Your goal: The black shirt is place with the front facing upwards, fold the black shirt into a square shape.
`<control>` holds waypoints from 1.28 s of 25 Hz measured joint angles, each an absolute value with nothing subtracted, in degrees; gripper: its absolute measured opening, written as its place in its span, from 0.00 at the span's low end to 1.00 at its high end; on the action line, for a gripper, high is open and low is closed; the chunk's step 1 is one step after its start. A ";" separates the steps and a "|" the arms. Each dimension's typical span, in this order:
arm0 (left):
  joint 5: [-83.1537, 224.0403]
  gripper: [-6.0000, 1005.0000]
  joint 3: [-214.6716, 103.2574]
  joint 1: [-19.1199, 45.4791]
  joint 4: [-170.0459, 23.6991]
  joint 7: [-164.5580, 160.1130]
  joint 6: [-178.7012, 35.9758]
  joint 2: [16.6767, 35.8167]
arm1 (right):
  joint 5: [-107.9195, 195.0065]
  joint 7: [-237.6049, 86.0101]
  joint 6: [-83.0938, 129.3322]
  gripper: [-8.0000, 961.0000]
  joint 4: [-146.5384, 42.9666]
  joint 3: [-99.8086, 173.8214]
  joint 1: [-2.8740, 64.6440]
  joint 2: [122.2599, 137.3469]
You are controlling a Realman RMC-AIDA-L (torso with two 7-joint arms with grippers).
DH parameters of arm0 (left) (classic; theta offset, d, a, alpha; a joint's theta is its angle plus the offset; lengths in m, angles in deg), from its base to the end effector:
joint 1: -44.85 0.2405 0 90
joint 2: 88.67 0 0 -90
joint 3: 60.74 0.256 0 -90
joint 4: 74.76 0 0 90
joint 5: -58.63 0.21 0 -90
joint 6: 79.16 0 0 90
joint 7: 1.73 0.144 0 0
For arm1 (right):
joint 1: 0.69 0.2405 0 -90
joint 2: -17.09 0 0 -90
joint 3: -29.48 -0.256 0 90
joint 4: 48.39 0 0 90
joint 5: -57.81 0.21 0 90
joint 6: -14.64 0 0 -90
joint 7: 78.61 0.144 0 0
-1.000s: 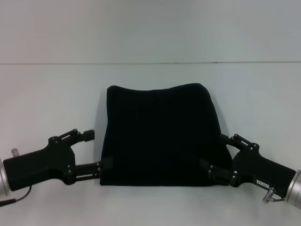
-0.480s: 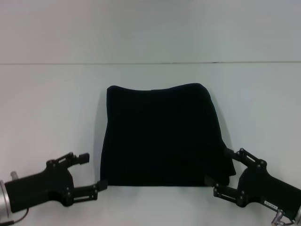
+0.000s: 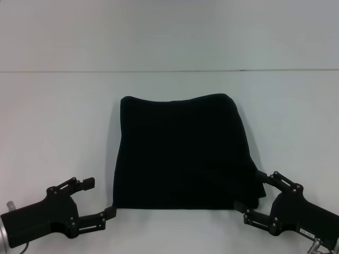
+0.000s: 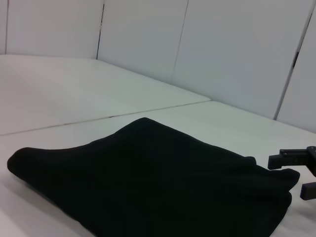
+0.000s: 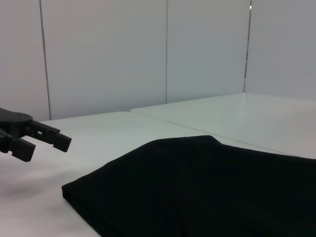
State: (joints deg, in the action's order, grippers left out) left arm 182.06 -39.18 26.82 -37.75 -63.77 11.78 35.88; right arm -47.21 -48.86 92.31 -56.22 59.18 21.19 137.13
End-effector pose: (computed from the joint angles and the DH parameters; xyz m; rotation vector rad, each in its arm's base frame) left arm -0.3333 0.2498 -0.0149 -2.5050 -0.6884 -0.6729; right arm 0.3253 0.2560 -0.0703 -2.4149 0.4017 0.6780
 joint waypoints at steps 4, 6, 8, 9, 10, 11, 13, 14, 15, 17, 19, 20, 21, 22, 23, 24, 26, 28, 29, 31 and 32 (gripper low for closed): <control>182.06 0.95 -39.15 26.69 -37.78 -63.84 12.30 35.82 | -47.12 -48.84 92.57 0.95 -56.21 59.18 21.11 137.14; 182.06 0.95 -39.09 26.68 -37.82 -63.84 12.37 35.78 | -47.09 -48.83 92.57 0.95 -56.21 59.18 21.10 137.19; 182.05 0.95 -39.00 26.67 -37.84 -63.84 12.39 35.78 | -47.08 -48.83 92.57 0.95 -56.21 59.18 21.10 137.21; 182.04 0.95 -38.98 26.70 -37.85 -63.84 12.41 35.78 | -47.07 -48.82 92.63 0.95 -56.21 59.19 21.10 137.24; 182.04 0.95 -38.97 26.74 -37.85 -63.83 12.43 35.78 | -47.07 -48.82 92.65 0.95 -56.21 59.18 21.10 137.25; 182.03 0.95 -38.99 26.80 -37.85 -63.83 12.45 35.78 | -47.06 -48.82 92.66 0.95 -56.21 59.15 21.13 137.24; 182.03 0.95 -39.12 26.82 -37.86 -63.83 12.47 35.78 | -47.05 -48.82 92.66 0.95 -56.21 59.13 21.17 137.24; 182.03 0.95 -39.15 26.83 -37.85 -63.83 12.49 35.78 | -47.04 -48.82 92.66 0.95 -56.21 59.12 21.21 137.24; 182.03 0.95 -39.19 26.83 -37.85 -63.83 12.51 35.78 | -47.04 -48.82 92.70 0.95 -56.21 59.10 21.27 137.23; 182.03 0.95 -39.20 26.84 -37.85 -63.82 12.55 35.78 | -47.04 -48.82 92.79 0.95 -56.21 59.06 21.35 137.22; 182.03 0.95 -39.21 26.82 -37.85 -63.82 12.58 35.78 | -47.04 -48.82 92.82 0.95 -56.22 59.02 21.42 137.22; 182.02 0.95 -39.21 26.80 -37.85 -63.81 12.60 35.78 | -47.04 -48.82 92.82 0.95 -56.23 59.01 21.44 137.22; 182.02 0.95 -39.21 26.80 -37.85 -63.81 12.63 35.78 | -47.04 -48.82 92.83 0.95 -56.25 59.01 21.45 137.22; 182.02 0.95 -39.21 26.77 -37.85 -63.80 12.66 35.78 | -47.04 -48.82 92.80 0.95 -56.28 59.01 21.46 137.23; 182.02 0.95 -39.21 26.74 -37.85 -63.80 12.67 35.78 | -47.04 -48.82 92.80 0.95 -56.28 59.01 21.46 137.23; 182.02 0.95 -39.21 26.71 -37.85 -63.79 12.68 35.78 | -47.04 -48.82 92.74 0.95 -56.28 59.01 21.46 137.23; 182.03 0.95 -39.21 26.66 -37.85 -63.79 12.69 35.78 | -47.04 -48.82 92.60 0.95 -56.29 59.00 21.46 137.22; 182.03 0.95 -39.21 26.56 -37.85 -63.80 12.69 35.78 | -47.04 -48.82 92.61 0.95 -56.30 59.00 21.45 137.22; 182.02 0.95 -39.21 26.54 -37.85 -63.80 12.69 35.78 | -47.04 -48.82 92.63 0.95 -56.30 59.00 21.43 137.22; 182.02 0.95 -39.21 26.53 -37.85 -63.81 12.69 35.78 | -47.04 -48.82 92.66 0.95 -56.30 59.00 21.35 137.22; 182.02 0.95 -39.21 26.53 -37.85 -63.80 12.69 35.78 | -47.03 -48.82 92.67 0.95 -56.30 59.00 21.33 137.22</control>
